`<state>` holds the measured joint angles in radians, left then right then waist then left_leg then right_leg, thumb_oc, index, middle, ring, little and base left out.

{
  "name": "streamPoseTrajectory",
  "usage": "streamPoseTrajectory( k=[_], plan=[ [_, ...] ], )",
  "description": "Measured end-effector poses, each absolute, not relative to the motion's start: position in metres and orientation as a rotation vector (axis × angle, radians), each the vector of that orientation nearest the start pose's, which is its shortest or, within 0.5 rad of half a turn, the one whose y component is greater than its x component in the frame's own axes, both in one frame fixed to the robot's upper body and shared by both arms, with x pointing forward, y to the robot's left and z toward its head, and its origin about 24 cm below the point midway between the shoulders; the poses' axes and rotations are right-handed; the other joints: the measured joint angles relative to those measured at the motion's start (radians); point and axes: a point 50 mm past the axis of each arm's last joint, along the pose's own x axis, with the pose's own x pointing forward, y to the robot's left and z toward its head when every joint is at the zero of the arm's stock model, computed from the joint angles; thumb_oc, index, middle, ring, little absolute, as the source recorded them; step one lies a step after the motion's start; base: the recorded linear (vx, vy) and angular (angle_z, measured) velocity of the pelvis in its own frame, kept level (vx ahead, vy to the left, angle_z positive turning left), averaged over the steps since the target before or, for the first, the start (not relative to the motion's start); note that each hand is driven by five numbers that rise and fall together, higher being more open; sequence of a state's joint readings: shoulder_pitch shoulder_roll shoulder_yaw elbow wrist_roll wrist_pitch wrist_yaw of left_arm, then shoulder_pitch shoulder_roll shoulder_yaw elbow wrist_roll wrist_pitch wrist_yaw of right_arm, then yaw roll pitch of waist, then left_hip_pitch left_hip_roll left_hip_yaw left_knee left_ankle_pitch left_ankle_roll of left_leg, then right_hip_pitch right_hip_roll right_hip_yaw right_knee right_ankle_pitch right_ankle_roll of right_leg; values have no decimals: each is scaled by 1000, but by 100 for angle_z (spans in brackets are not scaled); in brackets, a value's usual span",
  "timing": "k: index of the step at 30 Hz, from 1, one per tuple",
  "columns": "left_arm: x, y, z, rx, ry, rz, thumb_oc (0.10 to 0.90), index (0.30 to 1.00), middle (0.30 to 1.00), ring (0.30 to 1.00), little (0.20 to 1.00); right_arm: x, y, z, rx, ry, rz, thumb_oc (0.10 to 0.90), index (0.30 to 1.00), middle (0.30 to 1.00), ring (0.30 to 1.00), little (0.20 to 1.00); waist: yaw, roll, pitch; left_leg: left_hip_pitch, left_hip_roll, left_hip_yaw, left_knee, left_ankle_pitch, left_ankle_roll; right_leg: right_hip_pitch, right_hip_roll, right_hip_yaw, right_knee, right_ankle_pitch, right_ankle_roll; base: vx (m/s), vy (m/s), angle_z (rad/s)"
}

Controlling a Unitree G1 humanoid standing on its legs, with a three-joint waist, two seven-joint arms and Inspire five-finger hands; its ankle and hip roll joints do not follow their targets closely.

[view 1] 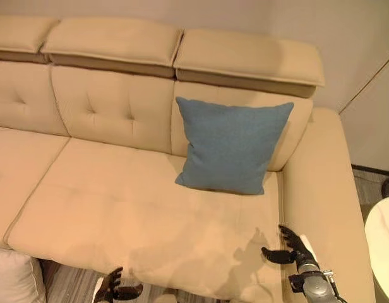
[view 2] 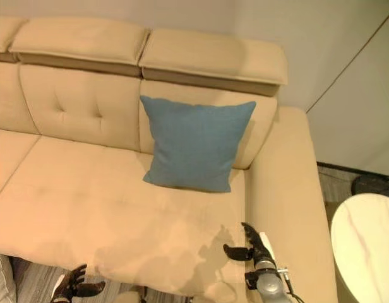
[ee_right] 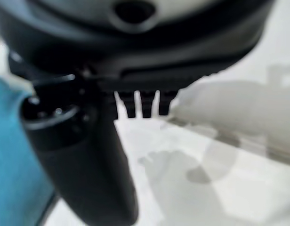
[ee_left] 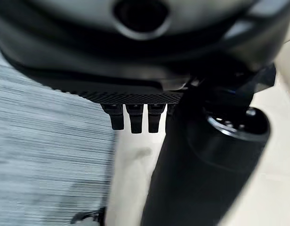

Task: Pick up all the scattered cushions and arrange them neatly on the sofa.

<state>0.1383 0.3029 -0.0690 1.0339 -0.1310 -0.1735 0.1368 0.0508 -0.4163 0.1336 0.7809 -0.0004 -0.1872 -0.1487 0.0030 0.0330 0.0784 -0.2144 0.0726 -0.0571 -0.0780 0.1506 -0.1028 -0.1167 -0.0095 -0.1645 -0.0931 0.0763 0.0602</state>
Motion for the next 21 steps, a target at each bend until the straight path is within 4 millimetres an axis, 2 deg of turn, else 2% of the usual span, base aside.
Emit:
streamPoseTrajectory(
  k=[1,2,3,4,5,6,8,10,12,15,17,19,20,21],
  plan=[
    [92,265,-141,281,972,279,800,900,900,900,900,167,-274,-94,-499,661,-139,800,900,900,900,900,6,6,-2,-25,4,-14,26,5,-10,-7,8,-7,3,-10,-17,-239,-38,33],
    [97,265,-141,286,969,277,800,900,900,900,900,167,-276,-97,-509,687,-137,800,900,900,900,900,13,7,-2,-43,11,-26,30,10,-56,-27,13,-21,21,-10,-40,-177,-20,37],
    [101,265,-141,288,967,277,800,900,900,900,900,165,-275,-100,-522,707,-129,800,900,900,900,900,15,6,-2,-50,17,-33,9,-2,-127,-41,8,-32,28,2,-76,-150,-2,42],
    [105,266,-140,294,969,277,800,900,900,900,900,162,-274,-103,-524,723,-123,800,900,900,900,900,9,-28,10,-57,-1,-2,38,-54,-112,-47,-28,-50,11,25,-99,-151,29,46],
    [111,263,-141,291,971,267,800,900,900,900,900,170,-272,-101,-523,710,-124,800,900,900,900,900,2,-101,44,-55,-68,36,302,-150,-13,-33,-110,-44,4,51,-94,-117,35,44],
    [107,260,-143,279,985,265,800,900,900,900,900,170,-276,-99,-530,709,-132,800,900,900,900,900,-12,-103,45,-30,-64,51,358,-180,-14,-22,-122,-51,3,51,-92,-104,56,40],
    [107,250,-146,255,986,250,800,900,900,900,900,159,-285,-101,-541,743,-163,800,900,900,900,900,-29,-83,34,75,-19,76,380,-212,-32,8,-124,-84,3,51,-79,-69,69,47],
    [122,242,-144,242,948,228,800,900,900,900,900,153,-292,-101,-557,766,-175,800,900,900,900,900,-58,-57,18,157,13,129,297,-208,-33,12,-128,-142,8,58,-59,-123,111,80],
    [144,234,-137,256,883,184,800,900,900,900,900,148,-295,-106,-558,806,-187,800,900,900,900,900,-76,-41,7,193,6,159,158,-202,-30,-24,-139,-188,43,64,-34,-182,165,83],
    [155,233,-132,269,843,172,800,900,900,900,900,153,-282,-114,-528,840,-175,800,900,900,900,900,-60,-85,0,187,-47,106,99,-210,-7,-85,-189,-166,75,91,10,-180,122,9],
    [151,236,-133,278,857,178,800,900,900,900,900,158,-272,-117,-512,840,-155,800,900,900,900,900,-62,-111,-2,176,-86,98,98,-209,31,-100,-228,-155,79,109,37,-165,79,6],
    [141,249,-136,309,903,201,800,900,900,900,900,160,-255,-125,-491,867,-118,800,900,900,900,900,-40,-146,4,146,-130,102,130,-211,71,-123,-276,-102,106,143,71,-237,59,4],
    [139,251,-136,315,910,206,800,900,900,900,900,158,-253,-127,-487,880,-115,800,900,900,900,900,-38,-147,7,137,-131,99,139,-214,85,-127,-278,-87,116,146,74,-209,42,21],
    [137,256,-136,342,930,206,800,900,900,900,900,155,-247,-131,-478,898,-101,800,900,900,900,900,-38,-142,14,139,-129,86,145,-216,102,-145,-274,-26,153,127,103,-177,30,32]
  ],
)
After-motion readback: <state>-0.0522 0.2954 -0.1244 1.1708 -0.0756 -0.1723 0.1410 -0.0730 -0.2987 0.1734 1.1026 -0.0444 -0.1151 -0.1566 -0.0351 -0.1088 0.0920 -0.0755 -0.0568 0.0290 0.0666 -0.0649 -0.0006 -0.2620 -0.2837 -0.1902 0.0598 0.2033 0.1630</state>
